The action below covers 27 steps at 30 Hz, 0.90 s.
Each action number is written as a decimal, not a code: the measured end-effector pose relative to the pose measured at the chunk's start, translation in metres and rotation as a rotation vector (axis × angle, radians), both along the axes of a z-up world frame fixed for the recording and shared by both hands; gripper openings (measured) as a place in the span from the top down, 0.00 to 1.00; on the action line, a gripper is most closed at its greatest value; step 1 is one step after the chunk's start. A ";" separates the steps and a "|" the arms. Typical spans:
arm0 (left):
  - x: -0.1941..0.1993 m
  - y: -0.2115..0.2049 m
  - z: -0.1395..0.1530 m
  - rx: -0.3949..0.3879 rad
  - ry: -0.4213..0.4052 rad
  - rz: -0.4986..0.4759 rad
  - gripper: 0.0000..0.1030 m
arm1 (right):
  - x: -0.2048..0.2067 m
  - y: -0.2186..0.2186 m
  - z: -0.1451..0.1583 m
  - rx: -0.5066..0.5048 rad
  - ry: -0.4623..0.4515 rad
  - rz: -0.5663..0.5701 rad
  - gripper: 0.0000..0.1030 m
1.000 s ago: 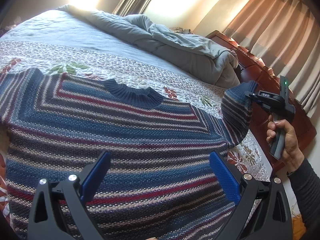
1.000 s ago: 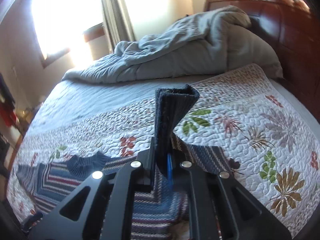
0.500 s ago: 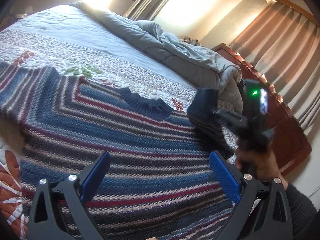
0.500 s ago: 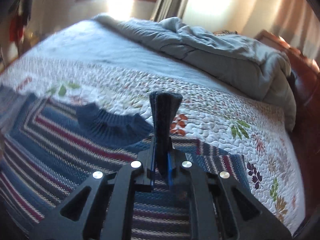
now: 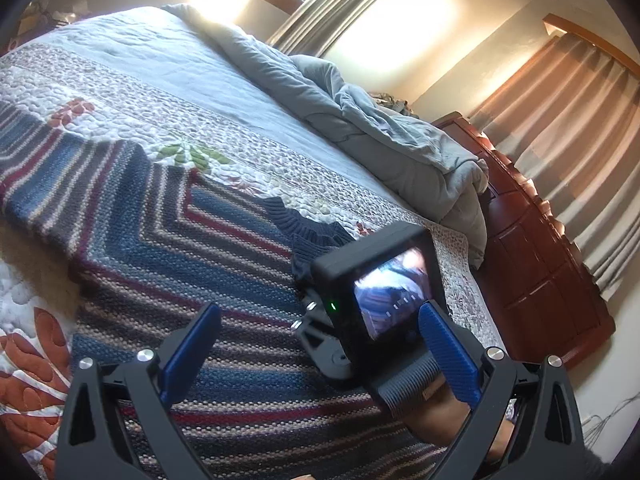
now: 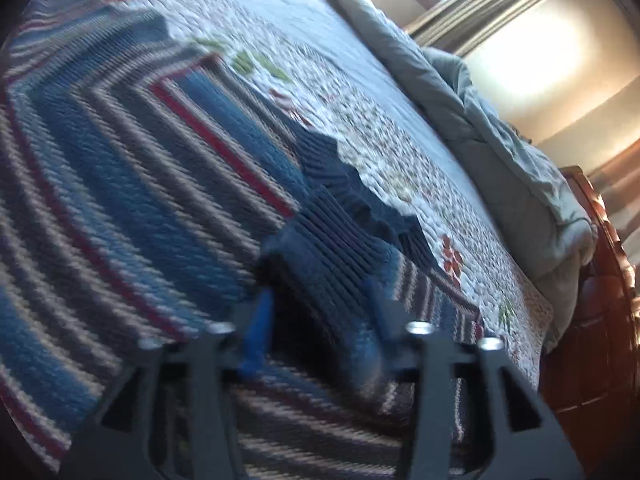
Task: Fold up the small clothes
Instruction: 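Lay the held sleeve across the sweater front and open the right tool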
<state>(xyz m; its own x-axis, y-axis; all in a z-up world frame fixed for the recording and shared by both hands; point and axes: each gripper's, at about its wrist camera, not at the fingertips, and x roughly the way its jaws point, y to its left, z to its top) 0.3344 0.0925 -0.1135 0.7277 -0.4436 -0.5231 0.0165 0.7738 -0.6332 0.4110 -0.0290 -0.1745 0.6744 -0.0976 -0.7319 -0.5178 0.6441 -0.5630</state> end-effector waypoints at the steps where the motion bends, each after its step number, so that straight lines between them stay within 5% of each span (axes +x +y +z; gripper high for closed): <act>1: 0.000 0.004 0.000 -0.011 -0.001 0.012 0.03 | -0.006 -0.003 0.008 0.039 -0.012 -0.002 0.45; 6: 0.000 0.019 -0.001 -0.146 -0.011 0.016 0.03 | -0.027 -0.063 0.046 0.466 0.054 -0.199 0.37; 11: 0.020 0.006 -0.008 -0.132 0.025 0.005 0.03 | -0.050 -0.140 0.045 0.735 0.050 -0.402 0.35; 16: 0.088 -0.036 -0.045 -0.173 0.176 -0.053 0.04 | -0.056 -0.172 0.060 0.871 -0.031 -0.466 0.27; 19: 0.129 -0.063 -0.079 -0.237 0.325 -0.086 0.04 | -0.051 -0.183 0.053 0.910 0.035 -0.471 0.26; 27: 0.154 -0.078 -0.095 -0.199 0.360 -0.009 0.04 | -0.039 -0.195 0.042 1.015 0.157 -0.504 0.26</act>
